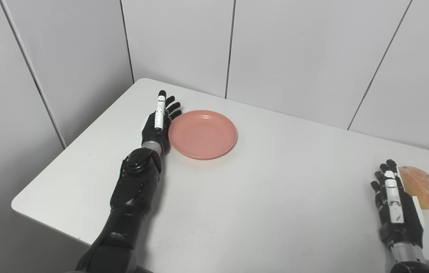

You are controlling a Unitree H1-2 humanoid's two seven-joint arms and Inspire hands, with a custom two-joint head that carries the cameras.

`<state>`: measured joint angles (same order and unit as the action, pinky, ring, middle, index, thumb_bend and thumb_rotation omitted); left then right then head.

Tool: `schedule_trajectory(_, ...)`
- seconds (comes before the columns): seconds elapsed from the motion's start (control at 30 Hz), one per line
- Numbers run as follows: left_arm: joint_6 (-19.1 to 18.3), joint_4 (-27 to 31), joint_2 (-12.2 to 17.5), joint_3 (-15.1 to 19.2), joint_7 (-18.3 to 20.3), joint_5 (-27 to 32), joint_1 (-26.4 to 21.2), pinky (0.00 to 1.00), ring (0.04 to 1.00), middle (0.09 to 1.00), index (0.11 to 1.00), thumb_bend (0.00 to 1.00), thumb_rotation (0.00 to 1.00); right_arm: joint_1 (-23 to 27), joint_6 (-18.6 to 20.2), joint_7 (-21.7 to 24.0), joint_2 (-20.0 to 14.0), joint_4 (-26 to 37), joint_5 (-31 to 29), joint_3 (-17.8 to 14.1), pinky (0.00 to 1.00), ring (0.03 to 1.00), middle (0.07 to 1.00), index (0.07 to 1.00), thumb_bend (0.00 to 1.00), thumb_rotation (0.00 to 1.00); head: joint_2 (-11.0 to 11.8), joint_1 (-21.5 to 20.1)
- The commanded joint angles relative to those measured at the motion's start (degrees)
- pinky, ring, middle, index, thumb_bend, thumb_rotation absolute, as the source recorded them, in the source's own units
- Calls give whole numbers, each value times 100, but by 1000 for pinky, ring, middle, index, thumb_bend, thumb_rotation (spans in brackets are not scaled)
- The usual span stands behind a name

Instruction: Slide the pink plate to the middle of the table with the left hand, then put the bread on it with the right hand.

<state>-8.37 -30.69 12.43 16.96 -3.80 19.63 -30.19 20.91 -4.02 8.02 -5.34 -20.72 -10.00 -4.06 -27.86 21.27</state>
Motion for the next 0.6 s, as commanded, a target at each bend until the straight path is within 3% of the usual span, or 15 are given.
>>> schedule_trajectory(0.0, -246, -128, -127, -116, 4, -83, -108, 872, 883, 872, 855, 633, 1000, 212, -3, -3, -29, 193, 13, -4, 1000, 1000, 1000, 1000, 582, 839, -11, -18)
schedule_trajectory(0.33, -269, -213, -406, -583, 49, -488, -134, 845, 874, 872, 857, 615, 1000, 291, -94, 53, -34, -14, -29, -16, 1000, 1000, 1000, 1000, 625, 852, -49, -187)
schedule_trajectory(0.57, -301, -110, -675, -648, 46, -476, -77, 885, 898, 892, 881, 601, 1000, 362, -213, 108, 15, -161, -75, -15, 1000, 1000, 1000, 1000, 635, 838, -174, -578)
